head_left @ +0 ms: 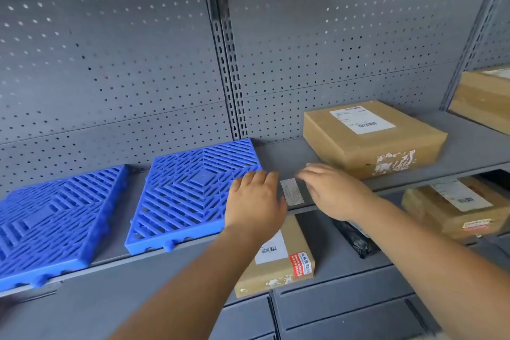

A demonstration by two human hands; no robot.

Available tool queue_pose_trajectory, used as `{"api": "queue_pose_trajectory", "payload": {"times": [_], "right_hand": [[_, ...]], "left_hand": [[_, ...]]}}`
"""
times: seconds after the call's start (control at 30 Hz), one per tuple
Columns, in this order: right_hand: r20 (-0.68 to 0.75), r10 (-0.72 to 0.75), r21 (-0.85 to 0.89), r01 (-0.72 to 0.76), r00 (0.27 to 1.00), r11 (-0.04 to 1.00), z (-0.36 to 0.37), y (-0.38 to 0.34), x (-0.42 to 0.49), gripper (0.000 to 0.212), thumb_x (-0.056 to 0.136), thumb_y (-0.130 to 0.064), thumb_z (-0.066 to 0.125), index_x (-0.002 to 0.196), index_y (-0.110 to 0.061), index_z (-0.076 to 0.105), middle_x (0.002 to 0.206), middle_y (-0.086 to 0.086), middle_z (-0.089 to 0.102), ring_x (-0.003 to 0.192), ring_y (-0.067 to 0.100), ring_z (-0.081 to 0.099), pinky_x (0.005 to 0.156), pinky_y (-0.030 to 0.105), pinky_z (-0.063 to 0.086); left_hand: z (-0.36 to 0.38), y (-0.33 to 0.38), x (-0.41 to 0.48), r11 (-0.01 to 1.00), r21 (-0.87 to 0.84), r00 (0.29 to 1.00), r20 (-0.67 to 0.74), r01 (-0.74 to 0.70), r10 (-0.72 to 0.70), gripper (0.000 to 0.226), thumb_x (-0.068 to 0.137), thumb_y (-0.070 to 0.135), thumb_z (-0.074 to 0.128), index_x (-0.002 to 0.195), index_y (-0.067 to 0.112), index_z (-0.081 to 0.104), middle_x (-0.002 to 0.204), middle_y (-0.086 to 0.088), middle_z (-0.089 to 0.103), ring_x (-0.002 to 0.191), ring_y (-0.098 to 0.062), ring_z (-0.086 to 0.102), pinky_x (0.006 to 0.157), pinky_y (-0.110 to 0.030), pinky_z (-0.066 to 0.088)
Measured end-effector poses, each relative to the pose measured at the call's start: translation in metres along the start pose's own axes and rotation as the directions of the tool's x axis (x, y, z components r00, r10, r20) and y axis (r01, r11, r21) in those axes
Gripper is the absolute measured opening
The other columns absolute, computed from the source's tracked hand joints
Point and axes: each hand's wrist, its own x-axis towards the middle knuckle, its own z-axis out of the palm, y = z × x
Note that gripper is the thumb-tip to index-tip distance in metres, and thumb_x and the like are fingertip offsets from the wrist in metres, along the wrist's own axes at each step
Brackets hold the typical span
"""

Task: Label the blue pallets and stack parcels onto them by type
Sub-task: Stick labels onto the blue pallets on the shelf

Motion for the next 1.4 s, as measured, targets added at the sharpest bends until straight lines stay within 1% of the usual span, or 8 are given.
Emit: {"api": "queue_pose_trajectory", "payload": {"times": [0.17, 0.4, 0.6, 0.77, 0.9, 1.0, 1.2, 1.4], "right_hand": [[0.079, 0.013, 0.03, -0.016, 0.997, 0.999, 0.009, 0.008, 0.01, 0.05, 0.103, -0.006, 0.036, 0.151, -0.015, 0.046, 0.158, -0.003, 0.045, 0.153, 0.016, 0.026, 0.122, 0.032, 0.024], [0.113, 0.026, -0.003, -0.026, 0.993, 1.0, 0.012, 0.008, 0.015, 0.057, 0.099, -0.003, 0.034, 0.148, -0.029, 0.049, 0.155, -0.017, 0.045, 0.153, 0.009, 0.021, 0.109, 0.032, 0.024], [0.127, 0.041, 0.012, -0.043, 0.991, 0.999, 0.01, 0.007, 0.014, 0.052, 0.098, -0.006, 0.036, 0.14, -0.029, 0.057, 0.149, -0.013, 0.051, 0.15, 0.011, 0.028, 0.109, 0.033, 0.023], [0.119, 0.03, 0.014, -0.032, 0.992, 0.999, 0.008, 0.002, 0.008, 0.046, 0.096, -0.009, 0.039, 0.131, -0.028, 0.062, 0.139, -0.011, 0.056, 0.139, 0.014, 0.039, 0.106, 0.035, 0.028], [0.116, 0.023, 0.036, -0.028, 0.993, 0.999, 0.006, -0.002, 0.0, 0.046, 0.095, -0.008, 0.039, 0.129, -0.029, 0.064, 0.136, -0.012, 0.057, 0.137, 0.015, 0.039, 0.106, 0.034, 0.027], [0.119, 0.017, 0.061, -0.025, 0.993, 0.998, 0.003, -0.005, -0.006, 0.046, 0.096, -0.008, 0.039, 0.126, -0.03, 0.065, 0.134, -0.013, 0.058, 0.138, 0.014, 0.038, 0.107, 0.034, 0.026], [-0.021, 0.002, 0.058, -0.001, 1.0, 0.998, -0.001, -0.013, -0.013, 0.024, 0.095, -0.025, 0.051, 0.109, -0.033, 0.069, 0.112, -0.019, 0.064, 0.126, 0.013, 0.045, 0.1, 0.033, 0.027], [-0.176, -0.035, 0.055, 0.045, 0.984, 0.997, -0.007, -0.024, -0.009, 0.01, 0.095, -0.032, 0.063, 0.098, -0.029, 0.072, 0.098, -0.015, 0.066, 0.111, 0.017, 0.053, 0.091, 0.039, 0.035]], "left_hand": [[0.022, 0.007, 0.008, 0.997, 0.009, 0.997, 0.017, -0.079, 0.079, 0.038, 0.098, 0.04, 0.046, 0.128, 0.022, 0.062, 0.132, 0.003, 0.062, 0.132, -0.024, 0.045, 0.113, -0.04, 0.027], [0.038, 0.014, 0.008, 0.985, 0.038, 0.985, -0.025, -0.171, 0.172, 0.027, 0.102, 0.029, 0.044, 0.112, 0.025, 0.069, 0.12, 0.008, 0.07, 0.133, -0.023, 0.046, 0.113, -0.039, 0.025], [0.035, 0.015, 0.003, 0.984, 0.011, 0.983, -0.014, -0.18, 0.18, 0.034, 0.099, 0.045, 0.045, 0.114, 0.026, 0.068, 0.119, 0.009, 0.068, 0.13, -0.019, 0.046, 0.114, -0.038, 0.025], [0.028, 0.017, -0.002, 0.986, 0.022, 0.986, -0.026, -0.166, 0.166, 0.026, 0.096, 0.039, 0.053, 0.108, 0.024, 0.07, 0.106, 0.003, 0.07, 0.115, -0.023, 0.054, 0.111, -0.038, 0.03], [0.021, 0.018, -0.007, 0.983, 0.002, 0.979, -0.082, -0.186, 0.186, 0.012, 0.091, 0.023, 0.064, 0.089, 0.024, 0.076, 0.077, 0.001, 0.07, 0.092, -0.028, 0.063, 0.094, -0.039, 0.045], [0.018, 0.016, -0.008, 0.982, 0.024, 0.975, -0.115, -0.189, 0.19, 0.016, 0.089, 0.016, 0.064, 0.088, 0.024, 0.077, 0.07, 0.004, 0.068, 0.088, -0.026, 0.061, 0.089, -0.037, 0.044], [0.007, 0.011, -0.006, 0.977, 0.022, 0.954, -0.21, -0.212, 0.212, 0.023, 0.095, 0.022, 0.053, 0.096, 0.027, 0.075, 0.078, 0.006, 0.069, 0.097, -0.022, 0.059, 0.089, -0.034, 0.039], [-0.007, -0.004, -0.01, 0.976, -0.015, 0.924, -0.325, -0.216, 0.2, 0.013, 0.087, 0.016, 0.066, 0.089, 0.025, 0.075, 0.074, 0.003, 0.066, 0.086, -0.023, 0.063, 0.081, -0.035, 0.041]]}}
